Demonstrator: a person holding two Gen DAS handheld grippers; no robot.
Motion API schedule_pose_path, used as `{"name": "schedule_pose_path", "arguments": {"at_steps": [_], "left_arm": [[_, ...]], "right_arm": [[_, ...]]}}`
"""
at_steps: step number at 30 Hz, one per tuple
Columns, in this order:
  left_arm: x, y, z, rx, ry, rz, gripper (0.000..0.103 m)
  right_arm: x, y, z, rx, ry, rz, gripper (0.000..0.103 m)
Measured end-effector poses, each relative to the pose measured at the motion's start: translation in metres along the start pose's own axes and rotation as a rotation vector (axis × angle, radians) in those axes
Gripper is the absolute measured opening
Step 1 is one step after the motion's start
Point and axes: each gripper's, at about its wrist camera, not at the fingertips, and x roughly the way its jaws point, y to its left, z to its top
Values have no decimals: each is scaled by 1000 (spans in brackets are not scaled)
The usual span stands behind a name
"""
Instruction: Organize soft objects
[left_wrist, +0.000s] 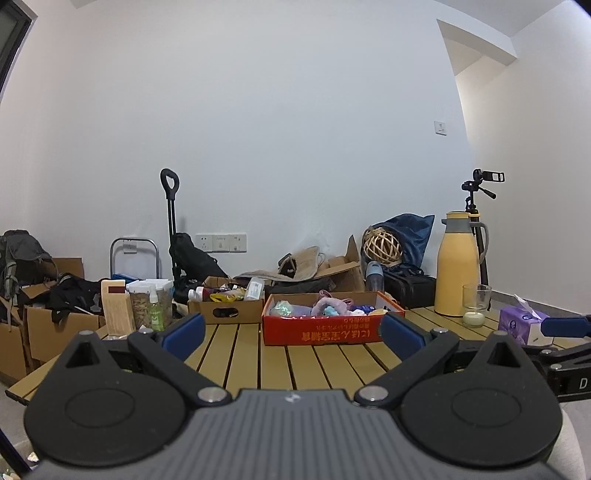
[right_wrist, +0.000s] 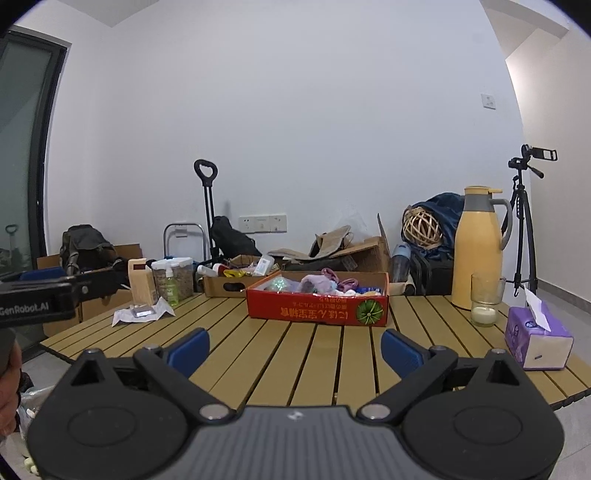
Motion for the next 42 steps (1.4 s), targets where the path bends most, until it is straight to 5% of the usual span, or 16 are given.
{"name": "schedule_pose_path", "arguments": {"at_steps": [42], "left_arm": [[5, 7, 0, -13, 12, -3, 103]], "right_arm": [[3, 1, -2, -10, -36, -38, 101]]}}
